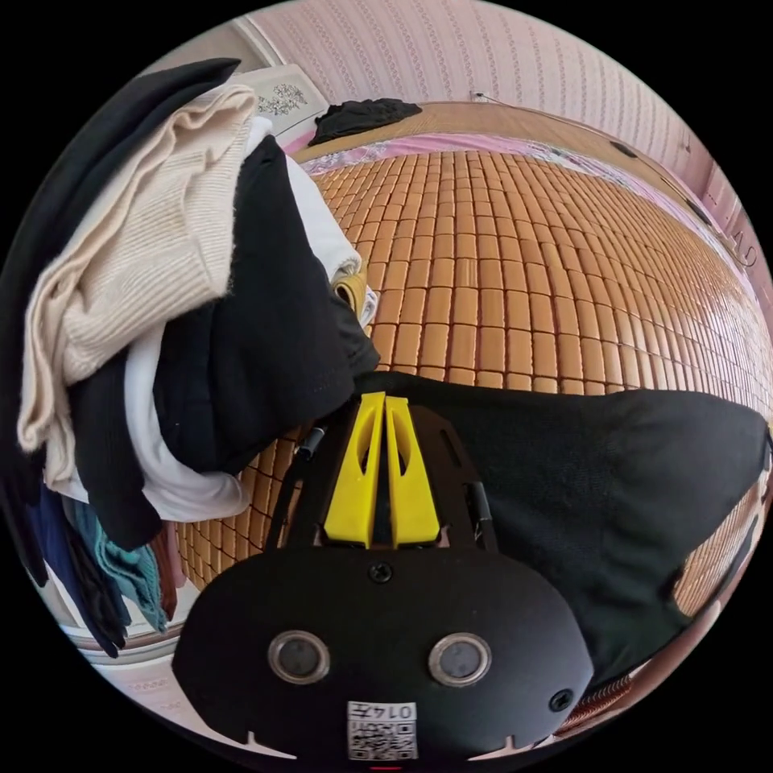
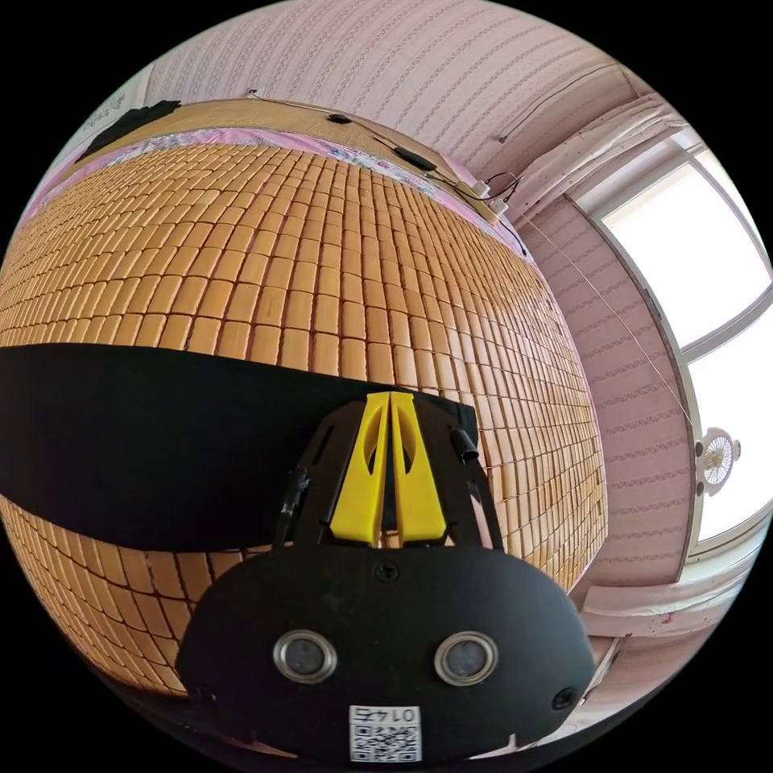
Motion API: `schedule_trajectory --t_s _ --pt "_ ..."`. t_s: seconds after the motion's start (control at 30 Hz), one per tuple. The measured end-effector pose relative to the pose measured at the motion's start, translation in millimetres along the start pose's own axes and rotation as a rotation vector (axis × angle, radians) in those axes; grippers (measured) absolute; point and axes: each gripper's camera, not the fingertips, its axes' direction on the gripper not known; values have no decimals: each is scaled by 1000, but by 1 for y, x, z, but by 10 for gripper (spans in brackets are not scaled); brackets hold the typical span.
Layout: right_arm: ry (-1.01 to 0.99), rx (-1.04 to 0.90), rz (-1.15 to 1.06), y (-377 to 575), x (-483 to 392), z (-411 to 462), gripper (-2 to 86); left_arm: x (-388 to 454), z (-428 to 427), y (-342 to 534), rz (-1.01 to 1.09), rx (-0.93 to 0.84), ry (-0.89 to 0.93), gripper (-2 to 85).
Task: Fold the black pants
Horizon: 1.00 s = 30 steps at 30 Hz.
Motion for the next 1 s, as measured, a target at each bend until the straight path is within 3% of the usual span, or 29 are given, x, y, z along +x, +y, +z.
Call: schedule_trajectory --t_s 0.13,0.2,0.27,0.4,0.5,0.57,0.63,0.67,0.8,0.9,1.0 --pt "-106 -24 30 4 30 -15 -7 -9 2 0 -21 -30 80 -6" --pt "-113 84 97 24 56 -40 -5 -11 -11 11 20 11 86 -2" --pt "-161 167 163 64 96 -71 3 -9 -37 38 117 91 34 5" --pt "-250 102 171 137 132 -98 49 0 -77 101 262 166 65 15" --pt "-348 -8 201 189 135 -99 68 31 -98 163 420 175 189 8" --pt "-421 -55 205 209 128 -95 85 68 -98 205 491 85 459 20" --pt "-460 -53 214 214 122 -91 91 100 -98 234 572 51 592 30" --pt "-470 -63 220 215 119 -86 91 119 -95 249 603 67 582 30" --pt "-467 -67 273 224 126 -72 62 150 -65 264 577 -1 580 15" --pt "-621 -57 321 225 151 -70 23 142 -58 261 533 20 643 0" --pt "-729 140 369 225 181 -101 11 133 -55 260 509 1 668 -5"
